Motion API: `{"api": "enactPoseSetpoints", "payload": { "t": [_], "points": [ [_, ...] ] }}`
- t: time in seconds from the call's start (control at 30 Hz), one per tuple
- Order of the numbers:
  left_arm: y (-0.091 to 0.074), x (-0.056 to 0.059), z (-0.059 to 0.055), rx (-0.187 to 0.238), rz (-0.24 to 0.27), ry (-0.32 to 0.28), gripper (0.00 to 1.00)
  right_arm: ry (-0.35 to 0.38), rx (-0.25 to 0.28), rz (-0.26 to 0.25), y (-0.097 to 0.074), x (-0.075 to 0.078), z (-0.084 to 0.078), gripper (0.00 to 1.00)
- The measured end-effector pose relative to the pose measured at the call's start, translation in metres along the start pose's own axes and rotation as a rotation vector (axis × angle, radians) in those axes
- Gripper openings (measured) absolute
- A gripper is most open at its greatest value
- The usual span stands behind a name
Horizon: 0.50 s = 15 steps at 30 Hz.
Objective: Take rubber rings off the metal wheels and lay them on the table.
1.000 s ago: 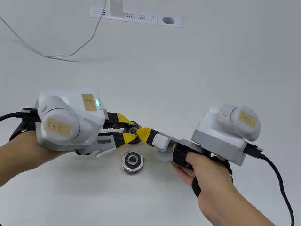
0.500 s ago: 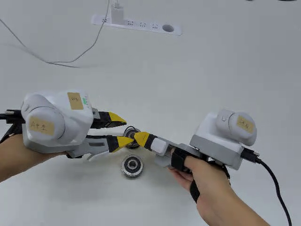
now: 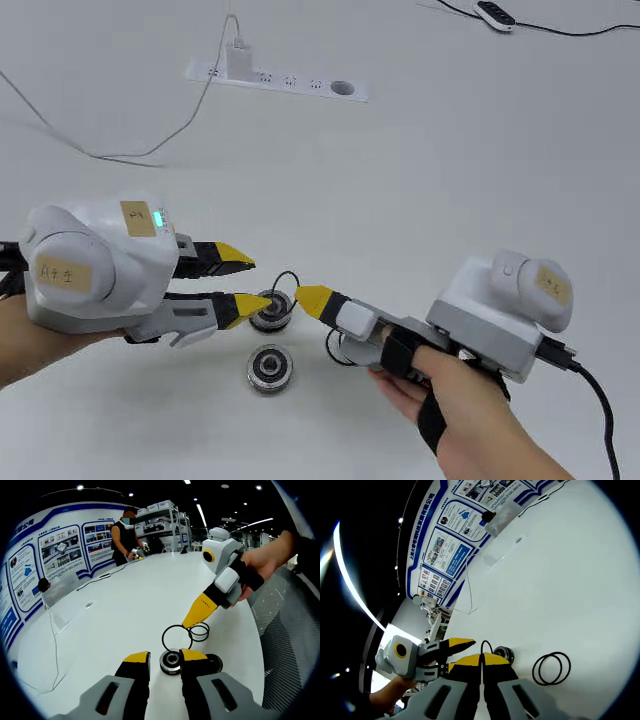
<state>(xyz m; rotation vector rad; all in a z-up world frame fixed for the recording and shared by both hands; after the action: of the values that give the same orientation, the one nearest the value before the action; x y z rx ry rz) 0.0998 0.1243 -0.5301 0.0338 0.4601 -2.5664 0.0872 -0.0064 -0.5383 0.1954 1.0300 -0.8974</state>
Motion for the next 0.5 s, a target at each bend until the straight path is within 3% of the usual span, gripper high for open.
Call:
{"api": "enactPoseSetpoints", "payload": {
  "t": [0.5],
  "points": [
    [-0.004,0.006,0.002,0.000,-0.006,0.003,0.22,0.001,0.036,-0.191,-0.036,0.048,0.003,0.01]
  ]
}}
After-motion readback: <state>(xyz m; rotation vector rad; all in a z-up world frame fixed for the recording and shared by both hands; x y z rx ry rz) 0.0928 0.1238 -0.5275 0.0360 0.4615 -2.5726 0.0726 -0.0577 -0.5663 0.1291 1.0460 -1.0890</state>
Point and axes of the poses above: the centre of the closed fingertips' face, and the gripper's own axes: y roughly forward along the fingers, x roughly to its right, z roughly out of its top, the point moved 6 cm from there along -y, roughly backward along the fingers, and after that the axes turned 13 degrees about x, right-handed, at the moved point
